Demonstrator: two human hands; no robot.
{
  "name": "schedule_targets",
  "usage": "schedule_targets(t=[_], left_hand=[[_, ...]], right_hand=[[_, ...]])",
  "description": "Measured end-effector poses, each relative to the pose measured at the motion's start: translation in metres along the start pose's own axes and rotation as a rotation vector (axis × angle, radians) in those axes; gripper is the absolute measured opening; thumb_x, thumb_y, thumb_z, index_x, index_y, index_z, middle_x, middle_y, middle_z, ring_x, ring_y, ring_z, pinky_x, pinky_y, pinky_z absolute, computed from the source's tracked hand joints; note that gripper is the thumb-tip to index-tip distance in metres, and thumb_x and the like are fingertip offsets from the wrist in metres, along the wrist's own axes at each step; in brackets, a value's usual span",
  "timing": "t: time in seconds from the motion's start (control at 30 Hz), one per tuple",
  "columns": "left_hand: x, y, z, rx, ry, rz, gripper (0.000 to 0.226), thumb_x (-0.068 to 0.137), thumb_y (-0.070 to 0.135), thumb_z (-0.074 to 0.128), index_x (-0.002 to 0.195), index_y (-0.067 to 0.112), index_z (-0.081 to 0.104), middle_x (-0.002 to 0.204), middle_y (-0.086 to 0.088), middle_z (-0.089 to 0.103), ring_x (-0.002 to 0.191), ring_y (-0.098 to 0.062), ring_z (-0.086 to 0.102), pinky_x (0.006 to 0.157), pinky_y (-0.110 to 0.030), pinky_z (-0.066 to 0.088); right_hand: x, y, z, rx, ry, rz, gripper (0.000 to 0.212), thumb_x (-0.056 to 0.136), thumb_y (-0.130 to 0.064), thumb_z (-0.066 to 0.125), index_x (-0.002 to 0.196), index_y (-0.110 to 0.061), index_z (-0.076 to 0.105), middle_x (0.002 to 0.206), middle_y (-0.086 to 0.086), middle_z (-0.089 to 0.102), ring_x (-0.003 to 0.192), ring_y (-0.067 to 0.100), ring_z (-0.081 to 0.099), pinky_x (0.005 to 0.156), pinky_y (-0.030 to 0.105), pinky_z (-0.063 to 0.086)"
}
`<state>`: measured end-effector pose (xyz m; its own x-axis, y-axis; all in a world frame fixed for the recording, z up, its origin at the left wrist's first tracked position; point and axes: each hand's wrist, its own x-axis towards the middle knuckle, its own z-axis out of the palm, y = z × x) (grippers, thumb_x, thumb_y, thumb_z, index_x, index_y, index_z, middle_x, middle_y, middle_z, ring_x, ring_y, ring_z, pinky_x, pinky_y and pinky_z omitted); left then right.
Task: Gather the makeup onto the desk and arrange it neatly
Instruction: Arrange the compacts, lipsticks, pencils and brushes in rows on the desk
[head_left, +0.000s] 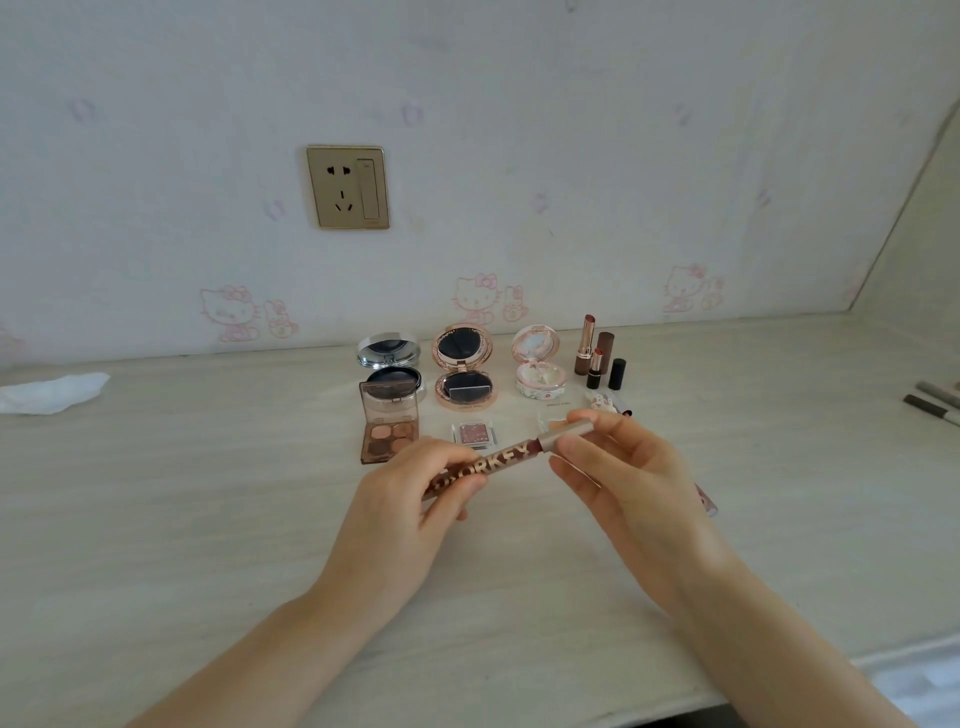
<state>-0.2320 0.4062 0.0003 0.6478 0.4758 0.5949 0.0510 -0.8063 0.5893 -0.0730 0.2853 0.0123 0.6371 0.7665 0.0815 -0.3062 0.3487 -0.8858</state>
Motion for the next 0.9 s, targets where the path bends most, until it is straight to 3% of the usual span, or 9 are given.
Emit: schedule_targets(t=[0.17, 0.4, 0.5, 0.6, 0.77, 0.9], left_hand=[[0.0, -0.001, 0.0, -0.022, 0.012, -0.018, 0.01, 0.087, 0.016, 0.067, 0.096, 0.017, 0.068, 0.079, 0.011, 0.062, 0.068, -0.005, 0.065, 0.063, -0.009, 0.046], [0.0, -0.003, 0.001, -0.03, 0.006, -0.021, 0.013, 0.087, 0.023, 0.065, 0.098, 0.018, 0.068, 0.076, 0.011, 0.062, 0.067, -0.007, 0.065, 0.064, -0.011, 0.045], [-0.001, -0.003, 0.003, -0.062, 0.008, -0.025, 0.02, 0.086, 0.033, 0.062, 0.1, 0.021, 0.07, 0.078, 0.014, 0.063, 0.065, -0.006, 0.063, 0.063, -0.012, 0.044], [-0.002, -0.004, 0.004, -0.096, -0.01, -0.015, 0.025, 0.086, 0.04, 0.061, 0.107, 0.029, 0.068, 0.088, 0.019, 0.064, 0.071, 0.0, 0.061, 0.065, -0.01, 0.043], [-0.004, 0.001, 0.005, -0.107, -0.134, 0.036, 0.035, 0.083, 0.048, 0.061, 0.117, 0.049, 0.051, 0.086, 0.016, 0.06, 0.08, -0.008, 0.061, 0.061, -0.014, 0.047], [-0.007, 0.003, 0.005, -0.017, -0.232, 0.135, 0.037, 0.088, 0.045, 0.057, 0.122, 0.049, 0.046, 0.095, 0.022, 0.056, 0.092, -0.005, 0.058, 0.081, -0.015, 0.044]], right_hand=[[0.001, -0.001, -0.001, 0.112, 0.009, -0.029, 0.028, 0.083, 0.009, 0.06, 0.106, -0.005, 0.064, 0.082, 0.009, 0.07, 0.084, 0.018, 0.069, 0.076, 0.025, 0.055], [0.002, -0.002, -0.004, 0.135, 0.023, -0.056, 0.023, 0.084, 0.003, 0.062, 0.102, -0.01, 0.065, 0.098, 0.014, 0.069, 0.093, 0.024, 0.067, 0.079, 0.028, 0.056], [0.003, -0.001, -0.005, 0.133, 0.026, -0.069, 0.018, 0.086, 0.0, 0.062, 0.1, -0.011, 0.065, 0.096, 0.014, 0.068, 0.099, 0.028, 0.065, 0.085, 0.031, 0.055], [0.004, -0.001, -0.006, 0.121, 0.042, -0.065, 0.017, 0.087, -0.003, 0.061, 0.102, -0.01, 0.064, 0.093, 0.012, 0.069, 0.098, 0.027, 0.065, 0.082, 0.029, 0.056], [0.01, -0.002, -0.006, 0.093, 0.086, -0.038, 0.017, 0.089, -0.002, 0.059, 0.105, -0.005, 0.064, 0.089, 0.011, 0.066, 0.096, 0.03, 0.064, 0.088, 0.034, 0.055], [0.018, -0.009, -0.008, 0.068, 0.099, -0.007, 0.012, 0.089, -0.001, 0.06, 0.097, -0.006, 0.067, 0.085, 0.008, 0.069, 0.09, 0.027, 0.066, 0.078, 0.03, 0.057]])
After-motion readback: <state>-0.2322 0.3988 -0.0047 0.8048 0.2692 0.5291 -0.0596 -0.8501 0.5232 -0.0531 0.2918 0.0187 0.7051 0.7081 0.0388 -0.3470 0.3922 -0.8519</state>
